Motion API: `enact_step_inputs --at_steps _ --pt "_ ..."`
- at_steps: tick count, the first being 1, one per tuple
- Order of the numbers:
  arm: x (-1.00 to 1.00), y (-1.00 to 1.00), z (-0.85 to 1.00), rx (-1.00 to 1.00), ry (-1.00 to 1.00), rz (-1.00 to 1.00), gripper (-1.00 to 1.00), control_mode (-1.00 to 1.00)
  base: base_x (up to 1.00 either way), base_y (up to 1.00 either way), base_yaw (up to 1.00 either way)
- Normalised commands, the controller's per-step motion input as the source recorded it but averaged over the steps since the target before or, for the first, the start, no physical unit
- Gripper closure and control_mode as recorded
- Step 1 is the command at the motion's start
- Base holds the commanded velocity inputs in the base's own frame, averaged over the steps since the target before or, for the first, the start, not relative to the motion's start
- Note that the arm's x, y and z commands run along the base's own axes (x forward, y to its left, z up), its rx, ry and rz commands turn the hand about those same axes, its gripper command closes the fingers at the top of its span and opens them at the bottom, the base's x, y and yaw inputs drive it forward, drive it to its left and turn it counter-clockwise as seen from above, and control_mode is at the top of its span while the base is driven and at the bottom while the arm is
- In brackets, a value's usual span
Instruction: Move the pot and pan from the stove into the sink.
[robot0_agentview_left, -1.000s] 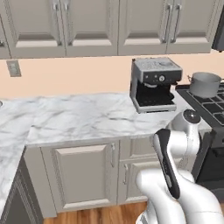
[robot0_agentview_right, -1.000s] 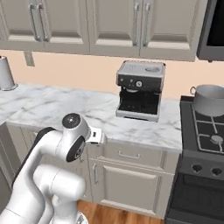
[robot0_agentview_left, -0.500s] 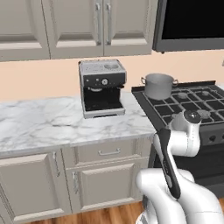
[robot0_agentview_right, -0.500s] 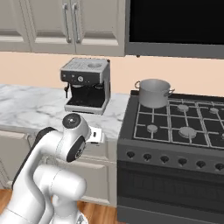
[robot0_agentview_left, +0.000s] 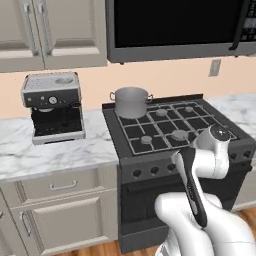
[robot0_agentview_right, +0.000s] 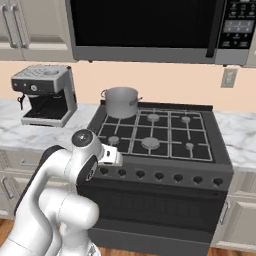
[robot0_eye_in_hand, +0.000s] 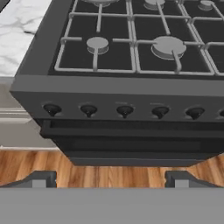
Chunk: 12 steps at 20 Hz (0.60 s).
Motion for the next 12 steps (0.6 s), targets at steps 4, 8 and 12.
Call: enact_step_inputs --at_steps 4,8,12 --pt "0.0 0.0 0.0 0.0 0.0 0.0 -1.0 1.0 0.03 -0.17 -0.02" --pt "0.0 0.0 0.0 0.0 0.0 0.0 -1.0 1.0 0.6 0.0 -0.03" --pt "0.0 0.0 0.0 0.0 0.0 0.0 -1.0 1.0 0.66 0.07 -0.05"
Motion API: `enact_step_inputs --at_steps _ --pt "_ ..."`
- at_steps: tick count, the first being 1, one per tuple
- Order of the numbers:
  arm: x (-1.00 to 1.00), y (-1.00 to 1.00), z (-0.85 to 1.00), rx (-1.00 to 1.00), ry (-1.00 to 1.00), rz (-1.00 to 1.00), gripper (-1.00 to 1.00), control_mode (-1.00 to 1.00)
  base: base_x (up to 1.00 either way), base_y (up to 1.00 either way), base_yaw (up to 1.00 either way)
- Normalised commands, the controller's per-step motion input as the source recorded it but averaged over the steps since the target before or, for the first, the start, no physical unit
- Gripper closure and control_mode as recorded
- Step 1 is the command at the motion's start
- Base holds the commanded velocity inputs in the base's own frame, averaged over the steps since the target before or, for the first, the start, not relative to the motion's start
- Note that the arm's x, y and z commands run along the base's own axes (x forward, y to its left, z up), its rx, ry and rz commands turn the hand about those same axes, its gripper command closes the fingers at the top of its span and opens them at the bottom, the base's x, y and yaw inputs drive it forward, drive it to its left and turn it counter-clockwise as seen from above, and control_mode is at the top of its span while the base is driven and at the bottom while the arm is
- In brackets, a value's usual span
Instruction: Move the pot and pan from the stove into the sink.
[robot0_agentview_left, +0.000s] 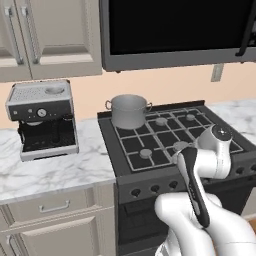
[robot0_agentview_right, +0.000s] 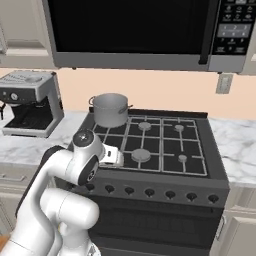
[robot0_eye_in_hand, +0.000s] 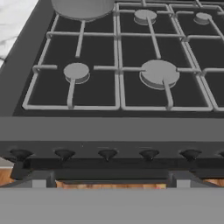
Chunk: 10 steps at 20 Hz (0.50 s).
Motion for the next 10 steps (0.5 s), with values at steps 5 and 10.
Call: enact_step_inputs --at_steps 5,10 --pt "0.1 0.05 0.11 0.0 -0.02 -0.03 -1.0 -1.0 0.08 0.05 -0.02" --pt "0.33 0.34 0.59 0.0 -0.07 -0.15 -1.0 -1.0 0.0 0.0 0.0"
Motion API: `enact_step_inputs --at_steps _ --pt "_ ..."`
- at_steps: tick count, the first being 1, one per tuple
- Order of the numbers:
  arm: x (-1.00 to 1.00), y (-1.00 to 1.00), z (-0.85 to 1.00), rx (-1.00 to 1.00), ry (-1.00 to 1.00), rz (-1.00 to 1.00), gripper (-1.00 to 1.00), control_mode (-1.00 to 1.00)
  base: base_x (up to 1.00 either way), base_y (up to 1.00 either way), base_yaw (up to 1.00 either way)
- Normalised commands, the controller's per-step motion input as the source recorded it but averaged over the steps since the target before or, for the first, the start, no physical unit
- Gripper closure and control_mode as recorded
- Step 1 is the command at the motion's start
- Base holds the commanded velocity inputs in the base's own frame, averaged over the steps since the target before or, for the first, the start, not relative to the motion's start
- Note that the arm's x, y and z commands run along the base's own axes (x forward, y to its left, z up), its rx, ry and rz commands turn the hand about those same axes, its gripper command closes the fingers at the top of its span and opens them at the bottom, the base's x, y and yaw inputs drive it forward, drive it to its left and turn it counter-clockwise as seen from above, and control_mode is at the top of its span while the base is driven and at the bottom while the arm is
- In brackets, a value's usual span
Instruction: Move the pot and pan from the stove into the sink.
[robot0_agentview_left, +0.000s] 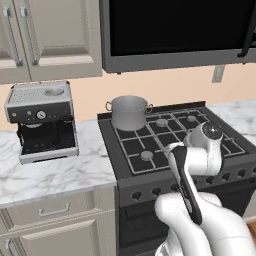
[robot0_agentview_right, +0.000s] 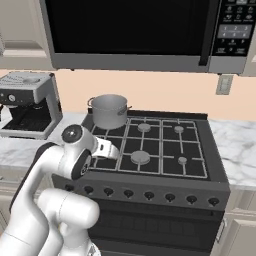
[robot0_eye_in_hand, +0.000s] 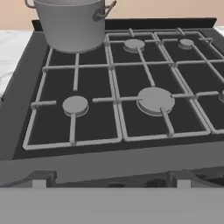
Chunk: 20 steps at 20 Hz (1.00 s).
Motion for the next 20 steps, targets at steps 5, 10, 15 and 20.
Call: enact_step_inputs --at_steps 5,10,15,20 --pt "0.14 0.11 0.7 0.01 -0.04 -0.11 -1.0 -1.0 0.0 0.0 0.0" --pt "0.0 -0.06 0.58 0.14 -0.03 -0.03 -1.0 -1.0 0.0 0.0 0.0" --pt "0.01 -0.03 0.42 0.16 -0.01 -0.02 -1.0 -1.0 0.0 0.0 0.0" --pt "0.05 0.17 0.27 0.12 -0.02 -0.1 -1.0 -1.0 0.0 0.0 0.0"
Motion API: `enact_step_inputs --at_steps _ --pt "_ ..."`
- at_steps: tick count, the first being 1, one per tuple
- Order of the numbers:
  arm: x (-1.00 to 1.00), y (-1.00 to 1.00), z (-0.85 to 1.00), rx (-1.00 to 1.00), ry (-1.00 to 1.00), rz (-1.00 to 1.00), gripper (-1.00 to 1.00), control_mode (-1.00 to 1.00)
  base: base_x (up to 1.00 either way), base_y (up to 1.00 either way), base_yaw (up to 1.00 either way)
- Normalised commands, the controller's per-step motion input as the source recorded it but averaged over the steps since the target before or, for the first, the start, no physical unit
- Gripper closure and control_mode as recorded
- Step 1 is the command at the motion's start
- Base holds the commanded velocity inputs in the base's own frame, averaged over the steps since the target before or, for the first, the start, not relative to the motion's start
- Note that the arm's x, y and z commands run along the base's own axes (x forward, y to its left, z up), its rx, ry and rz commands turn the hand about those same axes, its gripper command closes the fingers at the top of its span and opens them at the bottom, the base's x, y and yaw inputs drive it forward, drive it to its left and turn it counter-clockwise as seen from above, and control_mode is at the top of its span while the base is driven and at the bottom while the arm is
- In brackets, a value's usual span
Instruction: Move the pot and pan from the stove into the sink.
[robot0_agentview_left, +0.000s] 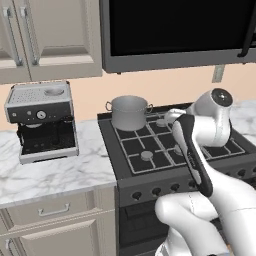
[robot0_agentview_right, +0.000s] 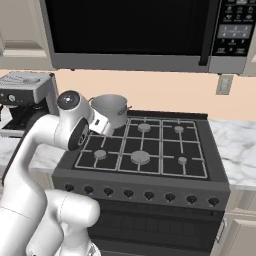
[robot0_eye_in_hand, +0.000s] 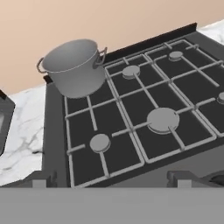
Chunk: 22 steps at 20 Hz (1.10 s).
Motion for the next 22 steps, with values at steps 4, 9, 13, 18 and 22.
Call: enact_step_inputs --at_steps 4,9,13,18,22 --pt "0.2 0.37 0.1 0.08 -0.04 -0.16 -1.0 -1.0 0.0 0.0 0.0" --pt "0.13 0.13 0.01 0.02 -0.02 -0.08 -1.0 -1.0 0.0 0.0 0.0" --pt "0.31 0.0 0.0 0.18 0.02 -0.03 -1.0 -1.0 0.0 0.0 0.0" --pt "0.46 0.0 -0.02 0.17 0.01 -0.04 -1.0 -1.0 0.0 0.0 0.0" --pt "0.52 0.01 -0.04 0.03 0.0 -0.04 -1.0 -1.0 0.0 0.0 0.0"
